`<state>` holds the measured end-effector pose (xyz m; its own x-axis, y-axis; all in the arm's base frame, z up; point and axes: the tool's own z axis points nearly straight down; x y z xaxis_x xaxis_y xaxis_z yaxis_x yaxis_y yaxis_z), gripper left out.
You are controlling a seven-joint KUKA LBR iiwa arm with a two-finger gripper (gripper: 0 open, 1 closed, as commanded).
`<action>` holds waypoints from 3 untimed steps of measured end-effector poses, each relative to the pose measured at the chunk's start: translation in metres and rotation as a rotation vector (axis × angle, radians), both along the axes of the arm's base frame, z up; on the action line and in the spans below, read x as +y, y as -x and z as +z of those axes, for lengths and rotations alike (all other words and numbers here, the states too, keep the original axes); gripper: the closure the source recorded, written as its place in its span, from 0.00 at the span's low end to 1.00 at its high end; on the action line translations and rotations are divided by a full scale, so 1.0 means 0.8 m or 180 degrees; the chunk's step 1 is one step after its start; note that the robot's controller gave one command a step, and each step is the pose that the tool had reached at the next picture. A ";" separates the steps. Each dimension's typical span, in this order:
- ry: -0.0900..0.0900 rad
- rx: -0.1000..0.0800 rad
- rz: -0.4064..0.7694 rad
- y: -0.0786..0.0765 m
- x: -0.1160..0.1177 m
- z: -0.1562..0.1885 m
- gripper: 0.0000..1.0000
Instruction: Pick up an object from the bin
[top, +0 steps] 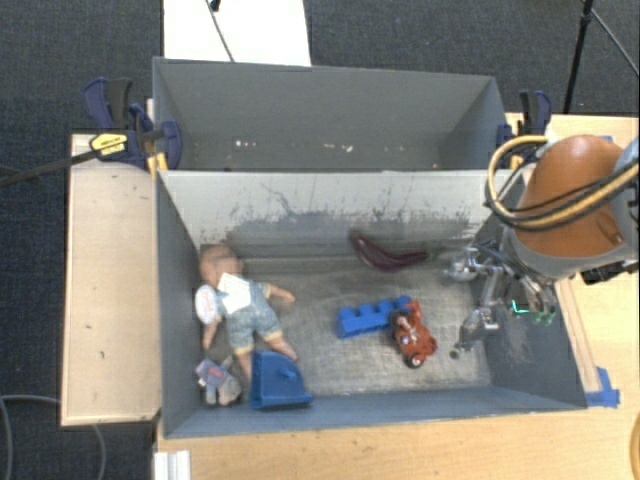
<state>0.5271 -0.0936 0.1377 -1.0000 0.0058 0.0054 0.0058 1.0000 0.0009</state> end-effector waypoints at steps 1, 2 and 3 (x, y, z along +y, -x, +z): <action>0.0003 -0.0024 0.0011 -0.002 0.001 0.006 0.00; 0.0007 -0.0034 0.0211 -0.044 0.081 -0.071 0.00; 0.0011 -0.0047 0.0210 -0.044 0.076 -0.065 0.00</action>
Offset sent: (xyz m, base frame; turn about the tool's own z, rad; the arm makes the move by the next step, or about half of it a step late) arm 0.0333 0.0710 -0.0677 -0.0716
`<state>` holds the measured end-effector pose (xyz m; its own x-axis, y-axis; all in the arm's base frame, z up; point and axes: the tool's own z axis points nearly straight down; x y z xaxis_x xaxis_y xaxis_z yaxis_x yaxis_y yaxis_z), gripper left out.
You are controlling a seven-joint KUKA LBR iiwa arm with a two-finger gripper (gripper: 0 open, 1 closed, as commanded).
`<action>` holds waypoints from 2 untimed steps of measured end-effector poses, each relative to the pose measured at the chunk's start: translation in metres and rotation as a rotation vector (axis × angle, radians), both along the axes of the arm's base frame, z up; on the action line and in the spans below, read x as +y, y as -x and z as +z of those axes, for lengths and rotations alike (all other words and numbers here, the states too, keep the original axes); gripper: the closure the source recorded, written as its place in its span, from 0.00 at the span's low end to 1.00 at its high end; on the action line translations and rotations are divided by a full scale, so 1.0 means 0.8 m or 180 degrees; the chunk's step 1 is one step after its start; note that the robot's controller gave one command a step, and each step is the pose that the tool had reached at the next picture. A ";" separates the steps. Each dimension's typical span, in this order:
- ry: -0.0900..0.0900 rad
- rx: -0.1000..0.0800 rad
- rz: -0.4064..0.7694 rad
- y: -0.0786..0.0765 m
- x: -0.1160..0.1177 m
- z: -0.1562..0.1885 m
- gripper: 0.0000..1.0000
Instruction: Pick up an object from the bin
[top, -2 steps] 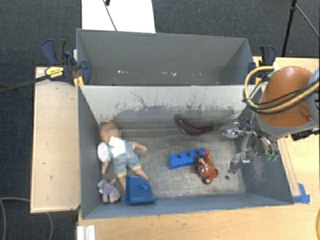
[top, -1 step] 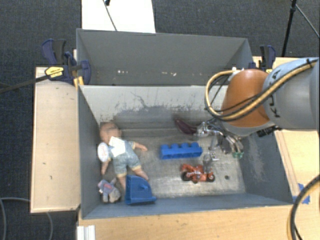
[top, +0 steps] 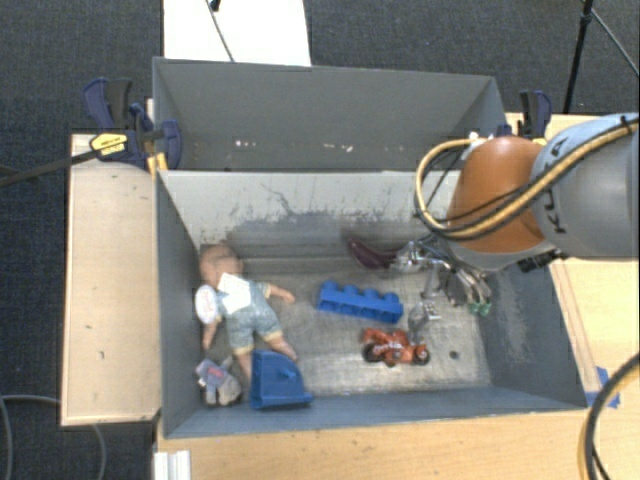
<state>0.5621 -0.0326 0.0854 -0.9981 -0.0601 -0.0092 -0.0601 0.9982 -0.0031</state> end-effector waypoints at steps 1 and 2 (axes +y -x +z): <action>-0.0007 0.0011 0.0041 0.002 0.086 0.011 0.00; -0.0020 0.0011 0.0247 -0.011 0.124 -0.001 0.00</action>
Offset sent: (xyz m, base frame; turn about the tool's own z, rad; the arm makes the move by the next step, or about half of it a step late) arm 0.0191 0.0722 -0.0154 -0.1223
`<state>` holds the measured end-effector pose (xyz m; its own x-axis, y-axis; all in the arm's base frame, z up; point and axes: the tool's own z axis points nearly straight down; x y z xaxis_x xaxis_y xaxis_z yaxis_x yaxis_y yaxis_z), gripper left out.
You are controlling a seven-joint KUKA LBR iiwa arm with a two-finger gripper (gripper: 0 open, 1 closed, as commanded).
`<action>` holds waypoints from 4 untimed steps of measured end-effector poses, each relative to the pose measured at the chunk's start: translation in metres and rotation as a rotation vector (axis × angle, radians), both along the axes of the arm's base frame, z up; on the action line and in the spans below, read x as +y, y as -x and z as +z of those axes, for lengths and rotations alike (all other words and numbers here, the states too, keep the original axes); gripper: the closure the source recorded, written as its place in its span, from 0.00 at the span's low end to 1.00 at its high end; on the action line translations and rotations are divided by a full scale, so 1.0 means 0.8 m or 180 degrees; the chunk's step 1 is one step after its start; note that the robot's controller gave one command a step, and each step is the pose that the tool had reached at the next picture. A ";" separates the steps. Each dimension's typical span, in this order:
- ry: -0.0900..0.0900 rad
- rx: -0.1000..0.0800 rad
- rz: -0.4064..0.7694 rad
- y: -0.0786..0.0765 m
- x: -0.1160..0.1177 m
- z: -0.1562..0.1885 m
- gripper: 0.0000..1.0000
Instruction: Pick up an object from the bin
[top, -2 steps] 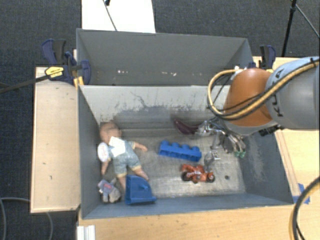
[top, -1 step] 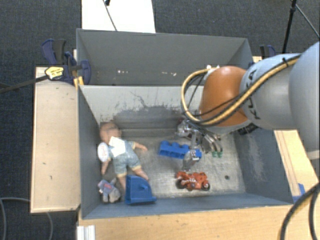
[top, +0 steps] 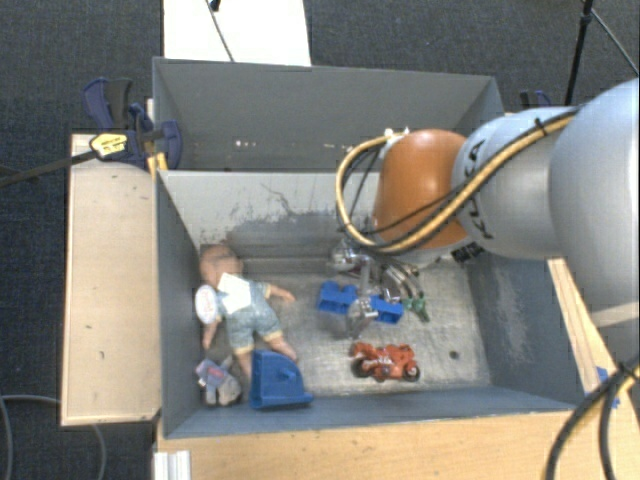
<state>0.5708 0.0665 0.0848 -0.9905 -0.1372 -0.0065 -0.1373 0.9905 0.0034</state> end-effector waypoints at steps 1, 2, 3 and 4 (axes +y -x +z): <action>-0.0004 -0.0015 -0.0463 0.009 -0.028 -0.014 1.00; -0.0004 -0.0015 -0.0461 0.009 -0.028 -0.014 1.00; 0.0000 0.0001 -0.0457 0.010 -0.028 -0.010 1.00; 0.0008 0.0022 -0.0458 0.012 -0.029 0.007 1.00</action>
Offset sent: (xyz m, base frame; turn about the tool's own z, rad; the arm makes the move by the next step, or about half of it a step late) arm 0.0000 0.0000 0.0000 0.0000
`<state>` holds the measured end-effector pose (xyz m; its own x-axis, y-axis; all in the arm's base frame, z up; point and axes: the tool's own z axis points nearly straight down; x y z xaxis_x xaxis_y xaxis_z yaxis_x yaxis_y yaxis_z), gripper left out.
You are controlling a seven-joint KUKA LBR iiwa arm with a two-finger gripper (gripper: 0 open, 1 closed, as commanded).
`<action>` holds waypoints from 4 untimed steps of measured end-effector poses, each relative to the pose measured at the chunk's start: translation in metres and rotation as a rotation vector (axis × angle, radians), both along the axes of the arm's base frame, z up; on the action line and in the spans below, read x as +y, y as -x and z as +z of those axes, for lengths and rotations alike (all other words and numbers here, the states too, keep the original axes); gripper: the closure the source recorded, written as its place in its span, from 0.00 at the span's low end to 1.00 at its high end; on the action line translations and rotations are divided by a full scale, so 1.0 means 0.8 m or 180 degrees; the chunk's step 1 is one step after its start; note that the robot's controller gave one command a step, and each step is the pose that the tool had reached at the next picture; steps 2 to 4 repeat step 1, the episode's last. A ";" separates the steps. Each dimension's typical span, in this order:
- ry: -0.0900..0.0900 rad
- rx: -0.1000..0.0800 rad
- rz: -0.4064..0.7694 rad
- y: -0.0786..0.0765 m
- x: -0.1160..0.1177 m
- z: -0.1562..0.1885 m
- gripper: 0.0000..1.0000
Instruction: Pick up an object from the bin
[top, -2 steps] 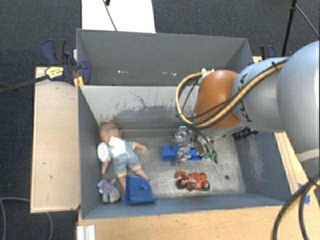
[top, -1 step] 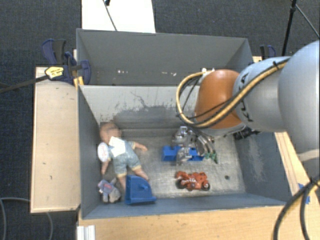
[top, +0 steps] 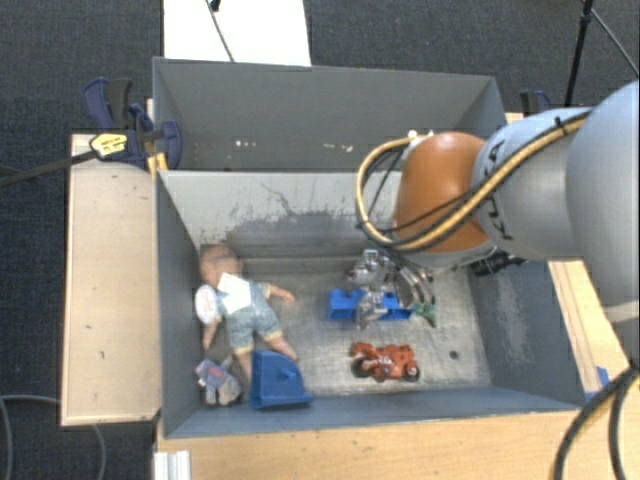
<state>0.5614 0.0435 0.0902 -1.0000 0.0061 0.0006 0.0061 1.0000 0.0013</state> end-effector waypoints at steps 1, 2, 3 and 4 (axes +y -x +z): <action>0.0001 -0.0013 0.0004 -0.002 0.000 0.015 1.00; 0.0001 -0.0013 0.0004 -0.002 0.000 0.015 1.00; 0.0001 -0.0013 0.0004 -0.002 0.000 0.015 1.00; 0.0001 -0.0013 0.0004 -0.002 0.000 0.015 1.00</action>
Offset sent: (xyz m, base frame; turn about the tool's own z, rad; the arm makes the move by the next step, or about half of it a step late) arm 0.0000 0.0000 0.0097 0.0000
